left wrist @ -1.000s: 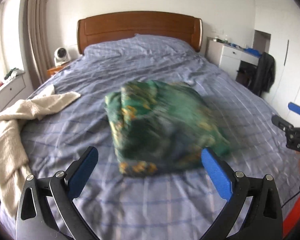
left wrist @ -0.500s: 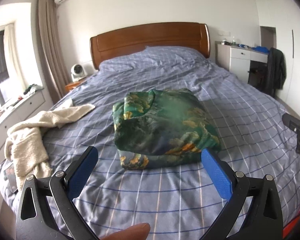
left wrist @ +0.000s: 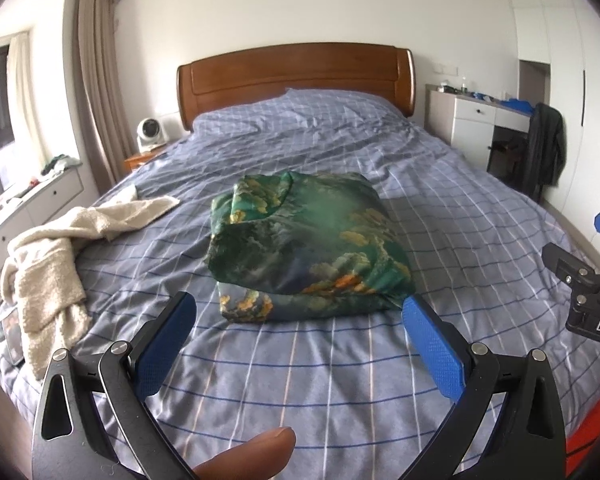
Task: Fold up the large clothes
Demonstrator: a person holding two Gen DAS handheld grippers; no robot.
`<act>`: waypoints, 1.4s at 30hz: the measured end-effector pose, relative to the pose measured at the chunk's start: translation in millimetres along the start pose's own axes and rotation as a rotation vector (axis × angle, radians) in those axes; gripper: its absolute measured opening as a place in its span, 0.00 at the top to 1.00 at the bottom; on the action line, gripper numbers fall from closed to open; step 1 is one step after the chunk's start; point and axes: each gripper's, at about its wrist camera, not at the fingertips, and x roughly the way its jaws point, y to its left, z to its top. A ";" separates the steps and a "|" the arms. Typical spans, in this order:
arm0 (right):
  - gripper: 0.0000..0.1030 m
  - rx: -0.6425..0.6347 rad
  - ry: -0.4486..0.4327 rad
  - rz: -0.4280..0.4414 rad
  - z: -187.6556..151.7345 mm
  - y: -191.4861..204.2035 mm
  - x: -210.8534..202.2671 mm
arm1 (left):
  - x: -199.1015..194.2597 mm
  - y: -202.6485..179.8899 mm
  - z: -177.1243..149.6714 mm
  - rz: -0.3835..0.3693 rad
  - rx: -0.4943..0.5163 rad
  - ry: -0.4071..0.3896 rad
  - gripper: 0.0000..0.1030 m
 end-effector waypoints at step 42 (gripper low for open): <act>0.01 0.128 -0.015 0.133 -6.5 0.5 -31.1 | -24.7 9.0 -1.4 -0.004 -0.127 0.075 0.00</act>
